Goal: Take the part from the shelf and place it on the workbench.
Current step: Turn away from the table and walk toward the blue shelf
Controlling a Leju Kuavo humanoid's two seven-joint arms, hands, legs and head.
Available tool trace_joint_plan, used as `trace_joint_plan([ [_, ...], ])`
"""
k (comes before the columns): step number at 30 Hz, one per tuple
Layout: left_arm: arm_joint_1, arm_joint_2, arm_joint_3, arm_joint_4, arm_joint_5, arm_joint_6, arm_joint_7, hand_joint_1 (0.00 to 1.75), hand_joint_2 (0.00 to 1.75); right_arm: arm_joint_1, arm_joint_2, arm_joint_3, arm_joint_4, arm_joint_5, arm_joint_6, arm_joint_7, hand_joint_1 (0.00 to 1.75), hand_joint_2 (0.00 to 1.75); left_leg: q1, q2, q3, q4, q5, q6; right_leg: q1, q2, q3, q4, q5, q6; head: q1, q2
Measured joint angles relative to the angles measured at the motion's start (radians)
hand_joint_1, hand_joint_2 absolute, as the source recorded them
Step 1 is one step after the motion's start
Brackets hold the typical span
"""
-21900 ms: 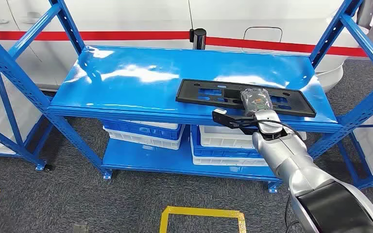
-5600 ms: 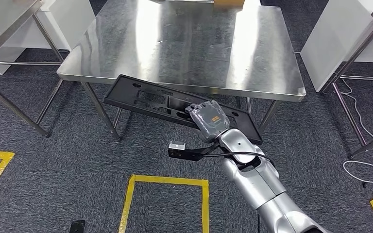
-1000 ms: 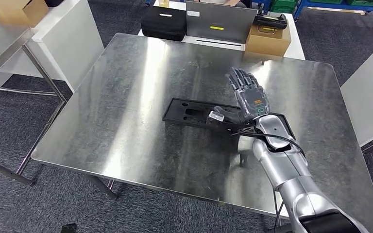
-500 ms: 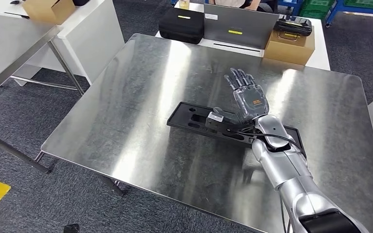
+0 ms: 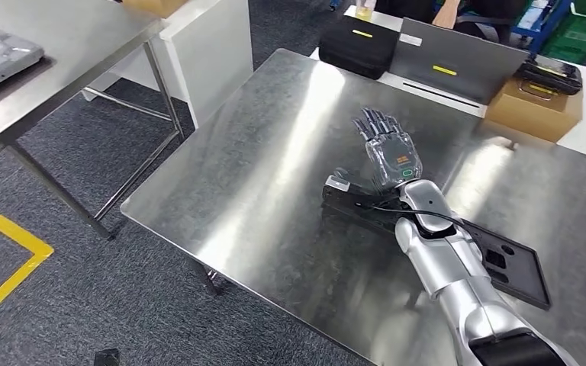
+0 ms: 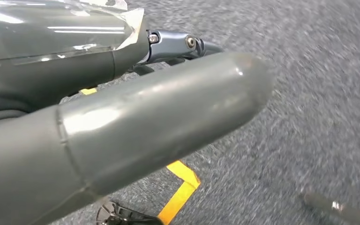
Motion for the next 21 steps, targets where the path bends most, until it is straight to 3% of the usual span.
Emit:
trace_joint_plan([
  [1,0.000,0.000,0.000,0.000,0.000,-0.001,0.000,0.00,0.00,0.003,-0.002,0.000,0.001,0.000,0.000,0.000,0.00,0.00,0.000,-0.016,0.001,0.000,-0.001,0.000,0.000,0.004,-0.025,0.035,-0.004,0.005,0.000,0.000],
  [2,0.001,-0.001,0.000,0.000,0.000,-0.001,0.000,0.00,0.00,0.005,-0.003,0.000,0.002,0.000,0.000,0.000,0.00,0.00,0.000,-0.033,0.003,0.001,-0.001,0.000,0.000,0.006,-0.029,0.027,0.010,0.013,0.000,0.000],
  [3,0.001,-0.001,0.000,0.000,0.000,-0.002,0.001,0.00,0.00,0.005,-0.004,0.000,0.002,0.000,0.000,0.000,0.00,0.00,0.000,-0.048,0.005,0.001,-0.002,-0.002,-0.001,0.011,-0.012,-0.022,0.040,0.023,0.001,0.000],
  [5,0.001,-0.001,0.000,0.000,-0.001,-0.002,0.003,0.00,0.00,0.002,-0.005,0.000,0.002,-0.001,0.001,0.000,0.00,0.00,-0.002,-0.076,0.008,0.006,-0.007,-0.008,-0.006,0.044,0.050,-0.173,0.109,0.037,0.001,0.000],
  [7,0.001,-0.001,0.000,0.000,-0.001,-0.003,0.004,0.00,0.00,0.000,-0.005,0.001,0.002,-0.002,0.003,0.000,0.00,0.00,-0.003,-0.098,0.006,0.009,-0.012,-0.017,-0.009,0.068,0.087,-0.255,0.139,0.028,0.000,0.000],
  [9,0.005,0.000,0.000,0.000,-0.003,-0.006,0.005,0.00,0.00,-0.001,-0.002,0.001,0.003,-0.002,0.004,-0.001,0.00,0.00,-0.001,-0.116,0.001,0.007,-0.012,-0.029,-0.007,0.055,0.095,-0.265,0.139,0.008,-0.002,0.000],
  [10,0.007,0.000,0.000,0.000,-0.004,-0.007,0.005,0.00,0.00,-0.001,0.000,0.002,0.002,-0.002,0.004,0.000,0.00,0.00,0.001,-0.111,0.000,0.009,-0.014,-0.034,-0.009,0.045,0.099,-0.268,0.140,0.000,-0.002,0.000],
  [12,0.008,0.001,0.000,0.000,-0.006,-0.007,0.005,0.00,0.00,-0.003,0.003,0.002,0.001,-0.002,0.004,0.001,0.00,0.00,-0.001,-0.061,-0.019,0.053,-0.041,-0.046,-0.015,0.024,0.109,-0.276,0.141,-0.019,-0.005,0.000],
  [14,0.006,0.001,0.000,0.000,-0.006,-0.007,0.007,0.00,0.00,-0.002,0.005,0.002,0.000,-0.002,0.005,0.002,0.00,0.00,0.002,-0.004,-0.080,0.175,-0.100,-0.057,-0.011,0.002,0.117,-0.278,0.135,-0.033,-0.009,0.000],
  [16,0.005,0.001,-0.001,0.000,-0.007,-0.007,0.010,0.00,0.00,-0.002,0.006,0.002,0.000,-0.002,0.007,0.002,0.00,0.00,0.009,0.007,-0.143,0.283,-0.133,-0.065,-0.008,-0.022,0.122,-0.278,0.130,-0.040,-0.010,0.000],
  [17,0.005,0.001,0.000,0.000,-0.007,-0.007,0.012,0.00,0.00,-0.001,0.007,0.002,0.000,-0.002,0.007,0.001,0.00,0.00,0.012,0.010,-0.152,0.289,-0.123,-0.068,-0.007,-0.034,0.123,-0.278,0.128,-0.041,-0.010,0.000],
  [19,0.005,0.002,0.000,0.000,-0.008,-0.007,0.017,0.00,0.00,-0.002,0.008,0.002,0.000,-0.002,0.008,0.001,0.00,0.00,0.016,0.029,-0.107,0.189,-0.057,-0.070,-0.007,-0.054,0.130,-0.277,0.121,-0.036,-0.010,0.000],
  [21,0.004,0.002,0.000,0.000,-0.009,-0.008,0.022,0.00,0.00,-0.003,0.007,0.002,0.000,-0.002,0.008,0.000,0.00,0.00,0.012,0.075,-0.042,0.062,-0.007,-0.065,0.000,-0.073,0.138,-0.277,0.111,-0.026,-0.010,0.000],
])
